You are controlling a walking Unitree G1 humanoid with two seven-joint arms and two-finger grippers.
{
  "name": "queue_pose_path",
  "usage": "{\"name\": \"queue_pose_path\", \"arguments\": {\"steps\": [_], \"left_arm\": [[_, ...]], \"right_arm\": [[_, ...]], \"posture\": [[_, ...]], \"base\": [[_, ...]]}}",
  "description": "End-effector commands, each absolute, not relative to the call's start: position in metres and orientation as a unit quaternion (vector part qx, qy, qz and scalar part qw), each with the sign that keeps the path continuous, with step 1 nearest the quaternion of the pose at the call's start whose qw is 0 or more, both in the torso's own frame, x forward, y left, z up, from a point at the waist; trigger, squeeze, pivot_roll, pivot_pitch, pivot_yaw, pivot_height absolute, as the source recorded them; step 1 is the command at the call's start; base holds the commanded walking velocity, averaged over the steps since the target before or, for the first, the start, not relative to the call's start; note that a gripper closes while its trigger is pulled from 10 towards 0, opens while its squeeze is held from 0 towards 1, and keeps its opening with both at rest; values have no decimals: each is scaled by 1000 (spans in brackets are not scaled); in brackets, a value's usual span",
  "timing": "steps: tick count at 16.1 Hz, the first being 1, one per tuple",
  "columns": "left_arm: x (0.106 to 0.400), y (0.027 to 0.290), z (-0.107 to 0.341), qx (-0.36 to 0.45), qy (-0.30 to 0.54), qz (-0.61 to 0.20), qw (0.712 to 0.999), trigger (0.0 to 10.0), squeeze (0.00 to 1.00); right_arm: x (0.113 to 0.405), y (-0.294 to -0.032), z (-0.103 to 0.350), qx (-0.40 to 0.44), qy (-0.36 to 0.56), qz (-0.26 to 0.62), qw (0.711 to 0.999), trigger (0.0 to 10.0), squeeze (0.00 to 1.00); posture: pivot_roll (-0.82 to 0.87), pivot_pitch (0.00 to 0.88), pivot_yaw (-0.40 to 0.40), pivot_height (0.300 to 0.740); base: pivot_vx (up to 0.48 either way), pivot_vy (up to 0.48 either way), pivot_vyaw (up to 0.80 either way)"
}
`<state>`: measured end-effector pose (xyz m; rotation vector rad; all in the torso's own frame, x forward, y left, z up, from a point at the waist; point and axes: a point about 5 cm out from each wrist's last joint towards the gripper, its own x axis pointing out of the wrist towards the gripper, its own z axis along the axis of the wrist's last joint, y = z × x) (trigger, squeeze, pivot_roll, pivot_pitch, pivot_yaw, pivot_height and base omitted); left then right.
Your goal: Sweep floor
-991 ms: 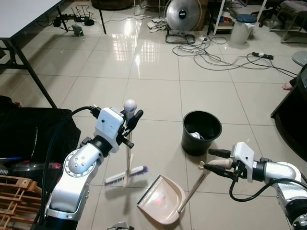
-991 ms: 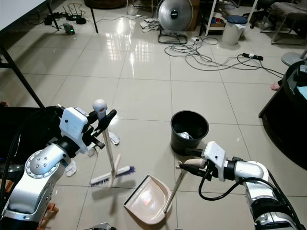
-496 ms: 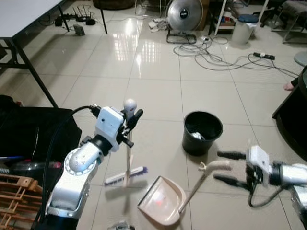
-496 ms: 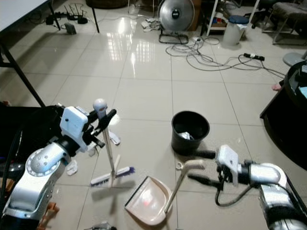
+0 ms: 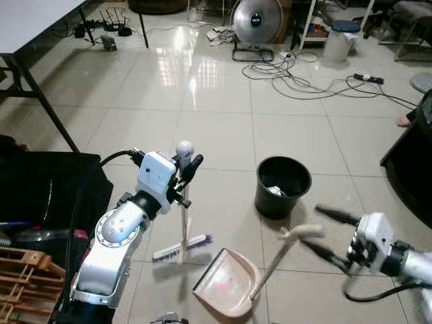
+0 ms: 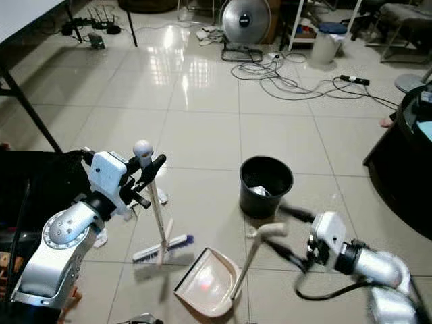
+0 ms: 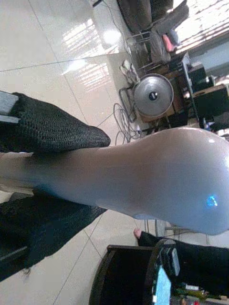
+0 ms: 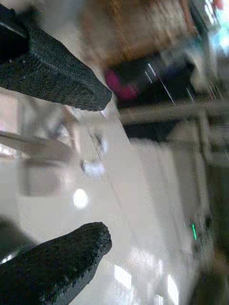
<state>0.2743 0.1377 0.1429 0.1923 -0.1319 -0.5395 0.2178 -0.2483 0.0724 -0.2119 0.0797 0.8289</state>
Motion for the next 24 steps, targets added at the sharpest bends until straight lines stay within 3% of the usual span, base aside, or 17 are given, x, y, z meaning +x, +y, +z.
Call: {"name": "queue_pose_path", "arguments": {"steps": [1,6,9,12,20,24], "left_arm": [[276,136,149,101,-83,-266,955,10000,0],[279,137,149,103,-85,-269,954,10000,0],[280,137,150,102,-88,-264,955,10000,0],[278,136,147,101,-86,-271,953,10000,0],[277,139,145,98,-85,-260,957,10000,0],[278,140,143,99,-85,-262,956,10000,0]], "right_arm": [[216,-250,72,-85,35,357,930,10000,0],[202,-210,51,-24,15,300,953,10000,0],[206,-196,46,-33,-2,269,963,10000,0],[214,-199,42,-39,1,192,981,10000,0],[194,-183,29,-38,34,250,967,10000,0],[198,-183,10,-32,78,204,975,10000,0]], "posture": [[54,56,32,740],[64,51,42,740],[67,54,43,740],[68,56,41,740],[75,66,23,740],[76,62,24,740]], "base": [[0,0,0],[0,0,0],[0,0,0],[0,0,0],[0,0,0],[0,0,0]]}}
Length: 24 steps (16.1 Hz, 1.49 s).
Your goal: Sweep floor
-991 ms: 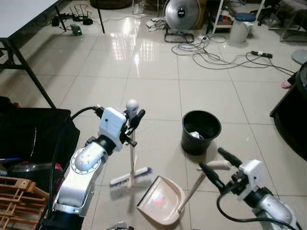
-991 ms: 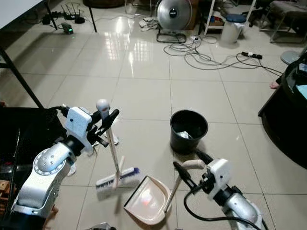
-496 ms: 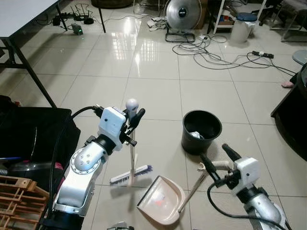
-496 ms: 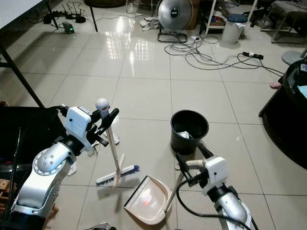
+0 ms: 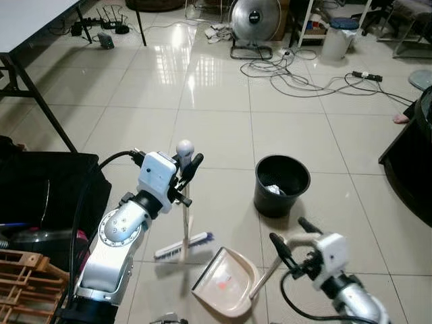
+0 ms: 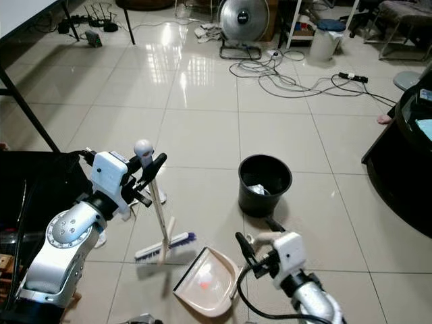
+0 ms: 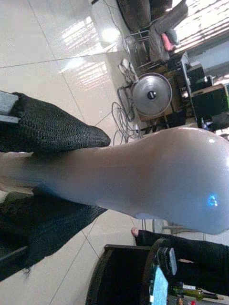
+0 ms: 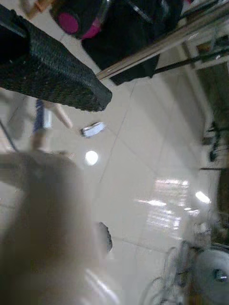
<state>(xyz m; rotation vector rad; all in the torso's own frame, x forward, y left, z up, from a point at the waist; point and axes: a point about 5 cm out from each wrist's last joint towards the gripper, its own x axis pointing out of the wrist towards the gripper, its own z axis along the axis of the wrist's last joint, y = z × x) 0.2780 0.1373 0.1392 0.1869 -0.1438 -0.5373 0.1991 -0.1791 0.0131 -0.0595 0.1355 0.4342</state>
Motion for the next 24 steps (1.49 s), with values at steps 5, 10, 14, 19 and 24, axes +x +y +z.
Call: {"name": "queue_pose_path", "arguments": {"steps": [5,10,14,19,24], "left_arm": [[277,140,143,100,-87,-261,956,10000,0],[277,139,146,100,-92,-259,956,10000,0],[277,138,146,100,-93,-260,956,10000,0],[278,137,148,101,-94,-259,956,10000,0],[277,137,147,101,-93,-259,956,10000,0]], "right_arm": [[201,-178,5,-24,80,194,977,10000,0],[210,-184,4,-28,69,181,981,0,0],[210,-184,3,-22,66,175,982,0,0],[215,-190,6,-24,62,172,983,0,0],[223,-199,11,-27,56,165,984,0,0]], "posture": [[83,63,25,740],[83,63,23,740],[88,61,27,740],[90,66,23,740],[90,68,21,740]], "base": [[0,0,0],[0,0,0],[0,0,0],[0,0,0],[0,0,0]]}}
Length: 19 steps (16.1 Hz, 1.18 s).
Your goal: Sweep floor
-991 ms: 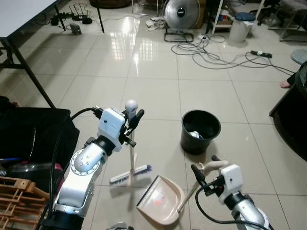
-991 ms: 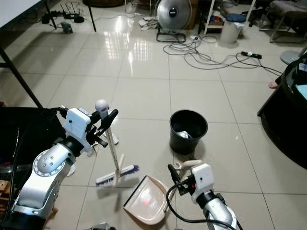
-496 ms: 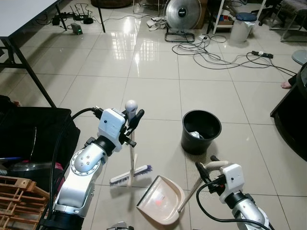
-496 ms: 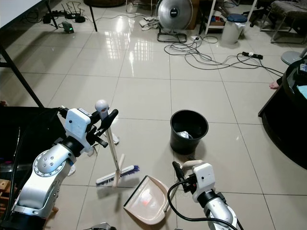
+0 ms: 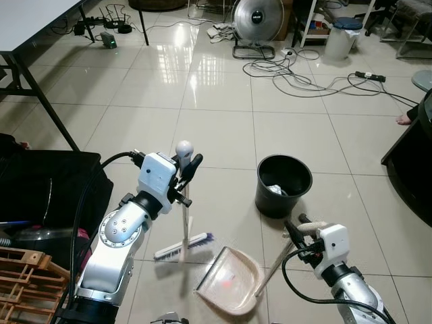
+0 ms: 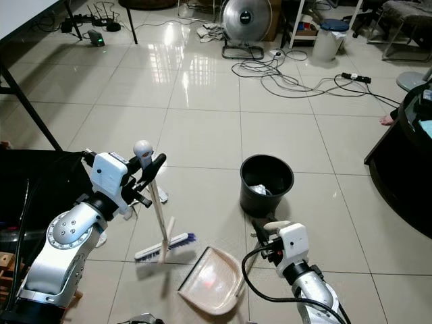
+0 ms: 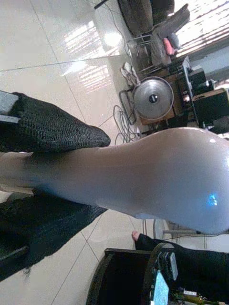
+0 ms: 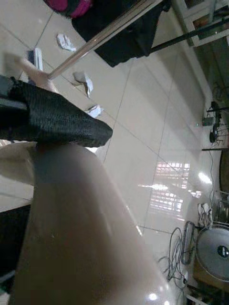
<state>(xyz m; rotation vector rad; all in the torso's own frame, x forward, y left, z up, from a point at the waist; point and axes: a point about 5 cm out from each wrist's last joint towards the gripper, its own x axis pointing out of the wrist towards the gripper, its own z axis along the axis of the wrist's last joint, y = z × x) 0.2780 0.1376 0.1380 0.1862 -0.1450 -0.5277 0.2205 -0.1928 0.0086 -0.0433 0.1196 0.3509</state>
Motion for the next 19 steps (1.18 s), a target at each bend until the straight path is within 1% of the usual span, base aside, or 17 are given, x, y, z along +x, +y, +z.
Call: {"name": "queue_pose_path", "arguments": {"steps": [1,5,8,11,15,16,17,18,19], "left_arm": [[277,137,147,103,-94,-257,956,10000,0],[277,138,148,107,-96,-254,956,10000,0],[278,138,151,114,-102,-246,957,10000,0],[280,136,154,119,-107,-245,956,10000,0],[282,136,155,120,-107,-245,956,10000,0],[283,135,156,119,-106,-246,956,10000,0],[283,135,156,120,-106,-246,956,10000,0],[284,135,156,121,-106,-249,955,10000,0],[285,134,156,122,-107,-248,955,10000,0]], "right_arm": [[225,-202,12,-30,56,166,984,0,0],[228,-212,14,-37,58,170,983,0,0],[237,-224,20,-46,61,209,975,0,0],[246,-237,27,-65,93,286,952,0,0],[249,-246,28,-62,118,318,939,0,0],[247,-252,25,-54,134,312,939,2235,0],[247,-254,24,-51,139,310,939,7255,0],[245,-258,24,-44,143,302,942,10000,0],[245,-261,24,-35,143,296,944,10000,0]], "posture": [[86,64,25,740],[79,56,31,740],[78,48,42,740],[81,43,44,740],[84,47,41,740],[84,49,45,740],[82,51,48,740],[83,52,45,740],[76,56,39,740]], "base": [[0,0,0],[0,0,0],[0,0,0],[0,0,0],[0,0,0],[0,0,0],[0,0,0],[0,0,0],[0,0,0]]}}
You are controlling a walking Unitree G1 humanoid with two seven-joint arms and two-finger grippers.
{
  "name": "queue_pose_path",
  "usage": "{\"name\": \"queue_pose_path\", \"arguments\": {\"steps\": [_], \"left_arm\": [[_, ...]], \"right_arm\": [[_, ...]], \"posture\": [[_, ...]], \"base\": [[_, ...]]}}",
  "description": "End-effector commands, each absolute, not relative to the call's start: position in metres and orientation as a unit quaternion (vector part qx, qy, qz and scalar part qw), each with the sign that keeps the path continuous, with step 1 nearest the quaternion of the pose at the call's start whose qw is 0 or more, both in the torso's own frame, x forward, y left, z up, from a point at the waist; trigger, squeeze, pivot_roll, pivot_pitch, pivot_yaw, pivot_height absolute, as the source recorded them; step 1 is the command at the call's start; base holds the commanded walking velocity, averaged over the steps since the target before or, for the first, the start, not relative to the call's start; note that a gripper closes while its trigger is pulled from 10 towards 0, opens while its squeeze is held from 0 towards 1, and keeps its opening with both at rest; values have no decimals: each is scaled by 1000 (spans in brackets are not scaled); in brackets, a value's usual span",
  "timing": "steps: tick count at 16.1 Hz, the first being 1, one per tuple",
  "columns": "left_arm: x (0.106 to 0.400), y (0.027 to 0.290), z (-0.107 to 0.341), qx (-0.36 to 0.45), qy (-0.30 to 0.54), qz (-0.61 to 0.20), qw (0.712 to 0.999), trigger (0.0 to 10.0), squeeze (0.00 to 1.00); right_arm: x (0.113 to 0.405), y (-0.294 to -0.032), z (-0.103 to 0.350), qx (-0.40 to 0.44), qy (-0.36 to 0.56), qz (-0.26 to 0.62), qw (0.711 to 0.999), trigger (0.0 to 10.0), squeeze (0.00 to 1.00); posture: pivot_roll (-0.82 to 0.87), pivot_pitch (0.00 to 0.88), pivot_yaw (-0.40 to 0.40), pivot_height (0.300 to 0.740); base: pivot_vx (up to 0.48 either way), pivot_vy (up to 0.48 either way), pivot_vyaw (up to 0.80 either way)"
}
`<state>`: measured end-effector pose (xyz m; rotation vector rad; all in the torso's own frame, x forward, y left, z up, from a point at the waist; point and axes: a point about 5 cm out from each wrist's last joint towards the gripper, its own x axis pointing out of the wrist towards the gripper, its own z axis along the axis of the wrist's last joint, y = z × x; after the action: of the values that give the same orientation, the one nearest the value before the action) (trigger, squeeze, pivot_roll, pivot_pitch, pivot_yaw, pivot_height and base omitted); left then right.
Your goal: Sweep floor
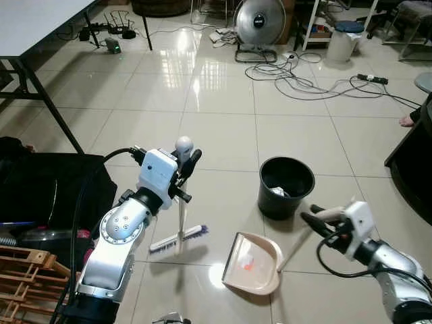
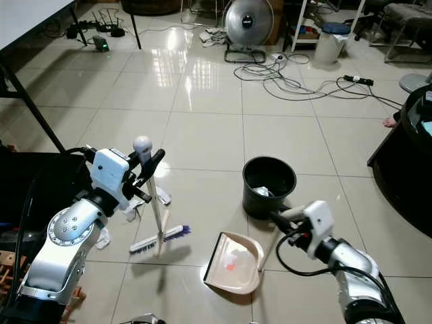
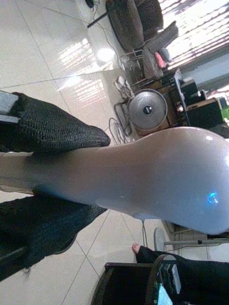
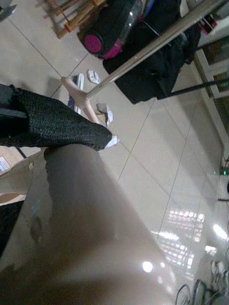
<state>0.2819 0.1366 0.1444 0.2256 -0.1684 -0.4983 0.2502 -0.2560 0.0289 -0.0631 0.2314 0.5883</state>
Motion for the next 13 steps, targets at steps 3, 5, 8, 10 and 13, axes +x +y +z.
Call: {"name": "queue_pose_path", "arguments": {"steps": [3,5,8,10,13], "left_arm": [[286,135,156,122,-105,-250,955,10000,0],[287,136,154,122,-103,-253,954,10000,0],[290,138,151,121,-100,-252,955,10000,0],[290,138,150,121,-101,-254,954,10000,0],[289,134,150,119,-102,-258,953,10000,0]], "right_arm": [[241,-268,22,-27,147,285,947,10000,0],[238,-270,22,-27,147,280,948,10000,588],[234,-274,21,-33,148,278,948,10000,1000],[233,-276,22,-40,144,275,950,10000,1000],[228,-281,22,-47,139,262,954,10000,1000]], "posture": [[57,66,55,740],[54,66,60,740],[52,69,64,740],[53,68,66,740],[52,65,66,740]], "base": [[0,0,0],[0,0,0],[0,0,0],[0,0,0],[0,0,0]]}}
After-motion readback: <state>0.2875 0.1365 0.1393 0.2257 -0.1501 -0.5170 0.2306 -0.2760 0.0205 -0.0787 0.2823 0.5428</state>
